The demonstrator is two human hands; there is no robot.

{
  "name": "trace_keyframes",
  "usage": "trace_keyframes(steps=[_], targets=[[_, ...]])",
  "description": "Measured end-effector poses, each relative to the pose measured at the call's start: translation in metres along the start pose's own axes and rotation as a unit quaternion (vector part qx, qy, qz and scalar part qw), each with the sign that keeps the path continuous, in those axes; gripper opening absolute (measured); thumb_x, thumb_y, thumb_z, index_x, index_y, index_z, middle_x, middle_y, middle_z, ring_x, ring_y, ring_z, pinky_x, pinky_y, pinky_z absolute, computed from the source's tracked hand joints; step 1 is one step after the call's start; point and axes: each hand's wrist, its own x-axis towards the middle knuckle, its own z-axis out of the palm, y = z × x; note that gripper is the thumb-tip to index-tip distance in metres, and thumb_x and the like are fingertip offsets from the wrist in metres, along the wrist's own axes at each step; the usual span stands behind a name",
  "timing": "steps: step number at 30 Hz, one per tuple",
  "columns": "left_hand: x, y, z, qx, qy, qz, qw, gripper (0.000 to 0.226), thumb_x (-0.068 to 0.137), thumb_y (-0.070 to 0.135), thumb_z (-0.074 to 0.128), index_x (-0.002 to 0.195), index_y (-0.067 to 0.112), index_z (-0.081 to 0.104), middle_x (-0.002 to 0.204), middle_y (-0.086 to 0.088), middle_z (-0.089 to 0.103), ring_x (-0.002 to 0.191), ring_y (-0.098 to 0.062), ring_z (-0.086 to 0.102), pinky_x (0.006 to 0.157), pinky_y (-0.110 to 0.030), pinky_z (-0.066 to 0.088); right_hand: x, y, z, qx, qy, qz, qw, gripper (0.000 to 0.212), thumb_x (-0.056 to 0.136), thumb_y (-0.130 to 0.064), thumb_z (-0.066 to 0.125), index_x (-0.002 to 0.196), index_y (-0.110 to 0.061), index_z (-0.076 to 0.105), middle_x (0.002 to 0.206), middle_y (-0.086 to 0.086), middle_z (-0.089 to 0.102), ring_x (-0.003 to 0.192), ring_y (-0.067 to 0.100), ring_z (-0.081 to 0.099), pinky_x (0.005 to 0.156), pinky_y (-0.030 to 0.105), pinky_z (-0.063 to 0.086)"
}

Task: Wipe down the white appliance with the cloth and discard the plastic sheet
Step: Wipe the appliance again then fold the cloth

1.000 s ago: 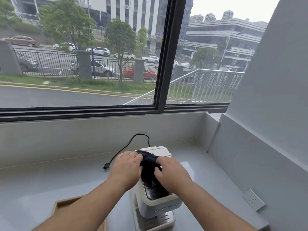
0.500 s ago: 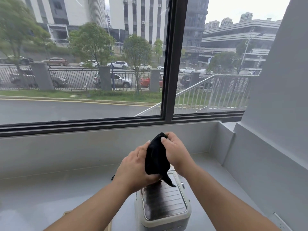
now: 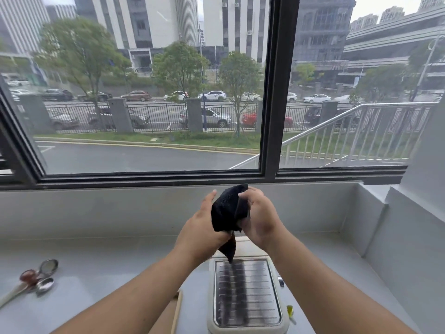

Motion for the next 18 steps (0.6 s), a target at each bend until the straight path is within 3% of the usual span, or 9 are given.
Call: trace_keyframes(steps=[2, 5, 7, 11, 14, 16, 18], targets=[[0.001, -0.006, -0.008, -0.024, 0.031, -0.019, 0.999, 0.073, 0.072, 0.042, 0.064, 0.140, 0.049, 0.038, 0.092, 0.015, 0.072, 0.092, -0.019, 0.069, 0.077, -0.039, 0.054, 0.002, 0.001, 0.001, -0.008, -0.033, 0.000, 0.999, 0.047, 0.083, -0.012, 0.053, 0.129, -0.006, 0.048, 0.104, 0.019, 0.064, 0.089, 0.030, 0.067, 0.064, 0.040, 0.059], [0.004, -0.014, -0.021, -0.174, 0.093, -0.059, 0.979, 0.024, 0.072, 0.032, 0.068, 0.096, 0.027, 0.068, 0.079, 0.009, 0.075, 0.077, -0.018, 0.068, 0.071, -0.038, 0.056, 0.007, 0.004, -0.001, -0.071, -0.048, -0.027, 0.996, 0.055, 0.074, -0.015, 0.052, 0.129, -0.015, 0.048, 0.116, 0.018, 0.063, 0.099, 0.032, 0.067, 0.072, 0.045, 0.062], [0.004, -0.012, -0.033, -0.269, 0.114, -0.084, 0.953, 0.021, 0.074, 0.032, 0.071, 0.081, 0.012, 0.072, 0.072, 0.000, 0.070, 0.070, -0.019, 0.061, 0.062, -0.030, 0.050, 0.010, 0.009, -0.002, -0.099, -0.064, -0.040, 0.992, 0.061, 0.071, -0.013, 0.049, 0.132, -0.020, 0.049, 0.119, 0.015, 0.063, 0.102, 0.030, 0.067, 0.081, 0.049, 0.063], [0.003, -0.010, -0.056, -0.376, 0.120, -0.124, 0.911, 0.044, 0.092, 0.036, 0.071, 0.101, -0.007, 0.070, 0.088, -0.013, 0.068, 0.082, -0.026, 0.062, 0.072, -0.035, 0.047, 0.012, 0.028, 0.000, -0.194, -0.104, -0.043, 0.975, 0.083, 0.067, -0.012, 0.048, 0.148, -0.031, 0.040, 0.129, 0.005, 0.063, 0.101, 0.018, 0.066, 0.086, 0.036, 0.055], [0.000, -0.011, -0.068, -0.388, 0.117, -0.157, 0.901, 0.037, 0.104, 0.039, 0.059, 0.114, 0.007, 0.074, 0.103, -0.008, 0.080, 0.092, -0.026, 0.074, 0.074, -0.036, 0.053, 0.012, 0.045, -0.001, -0.307, -0.120, -0.032, 0.943, 0.097, 0.064, -0.029, 0.060, 0.157, -0.038, 0.032, 0.149, -0.002, 0.052, 0.126, 0.024, 0.058, 0.099, 0.037, 0.052], [-0.003, -0.014, -0.075, -0.407, 0.110, -0.177, 0.889, 0.042, 0.105, 0.046, 0.055, 0.120, 0.012, 0.075, 0.111, -0.009, 0.082, 0.101, -0.027, 0.078, 0.084, -0.039, 0.058, 0.010, 0.056, 0.001, -0.383, -0.130, -0.016, 0.914, 0.097, 0.068, -0.038, 0.066, 0.157, -0.045, 0.029, 0.157, -0.007, 0.044, 0.122, 0.014, 0.062, 0.089, 0.024, 0.052], [-0.007, -0.018, -0.081, -0.435, 0.102, -0.193, 0.874, 0.049, 0.104, 0.051, 0.054, 0.120, 0.011, 0.077, 0.115, -0.014, 0.081, 0.106, -0.032, 0.077, 0.093, -0.046, 0.060, 0.007, 0.067, 0.007, -0.422, -0.146, 0.002, 0.895, 0.099, 0.071, -0.050, 0.073, 0.158, -0.047, 0.028, 0.158, -0.013, 0.040, 0.097, -0.007, 0.063, 0.067, 0.012, 0.050]])
